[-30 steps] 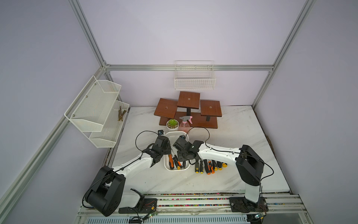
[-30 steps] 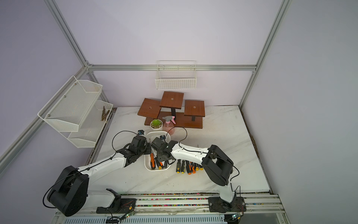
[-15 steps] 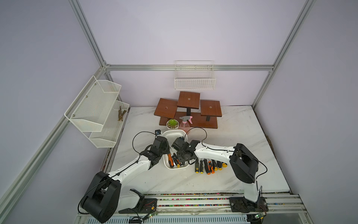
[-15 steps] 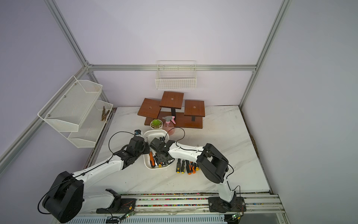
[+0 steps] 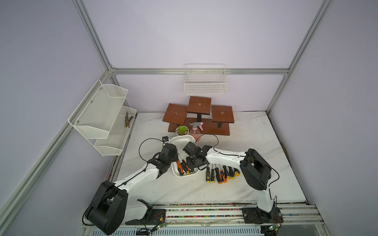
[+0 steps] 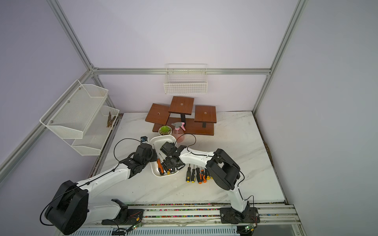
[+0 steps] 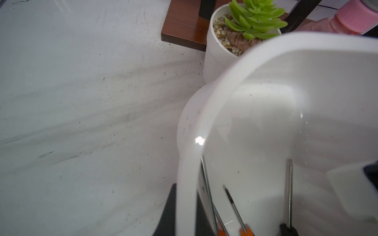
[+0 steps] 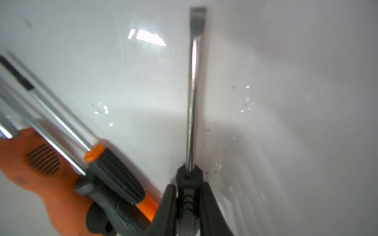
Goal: Take out the screwdriver from the storage box
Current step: Pick up the screwdriver from the storage box.
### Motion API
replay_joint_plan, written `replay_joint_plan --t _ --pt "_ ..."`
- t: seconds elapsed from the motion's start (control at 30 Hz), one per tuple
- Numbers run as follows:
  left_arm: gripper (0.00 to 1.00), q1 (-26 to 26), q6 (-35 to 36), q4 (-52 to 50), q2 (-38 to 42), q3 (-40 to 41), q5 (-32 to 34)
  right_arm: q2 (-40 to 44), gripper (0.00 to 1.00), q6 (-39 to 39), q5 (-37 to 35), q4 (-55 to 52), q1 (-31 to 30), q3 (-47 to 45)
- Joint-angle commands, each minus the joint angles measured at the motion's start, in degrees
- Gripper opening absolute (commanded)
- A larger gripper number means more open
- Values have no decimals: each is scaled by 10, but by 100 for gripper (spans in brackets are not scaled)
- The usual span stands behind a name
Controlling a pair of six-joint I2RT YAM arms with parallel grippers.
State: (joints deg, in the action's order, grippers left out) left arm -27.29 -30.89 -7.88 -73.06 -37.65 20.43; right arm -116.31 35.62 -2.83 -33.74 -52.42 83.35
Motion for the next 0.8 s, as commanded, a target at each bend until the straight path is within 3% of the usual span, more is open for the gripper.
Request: replay_joint_plan --t 0.0,0.1,0.77 --pt "0 2 14 5 25 -1 -9 -33 9 -6 -17 0 17 -17" --pt "0 2 15 2 21 -5 -8 -22 0 -9 -21 6 17 -22" --pt "0 2 21 -10 -7 -24 1 139 0 -44 13 37 5 -73"
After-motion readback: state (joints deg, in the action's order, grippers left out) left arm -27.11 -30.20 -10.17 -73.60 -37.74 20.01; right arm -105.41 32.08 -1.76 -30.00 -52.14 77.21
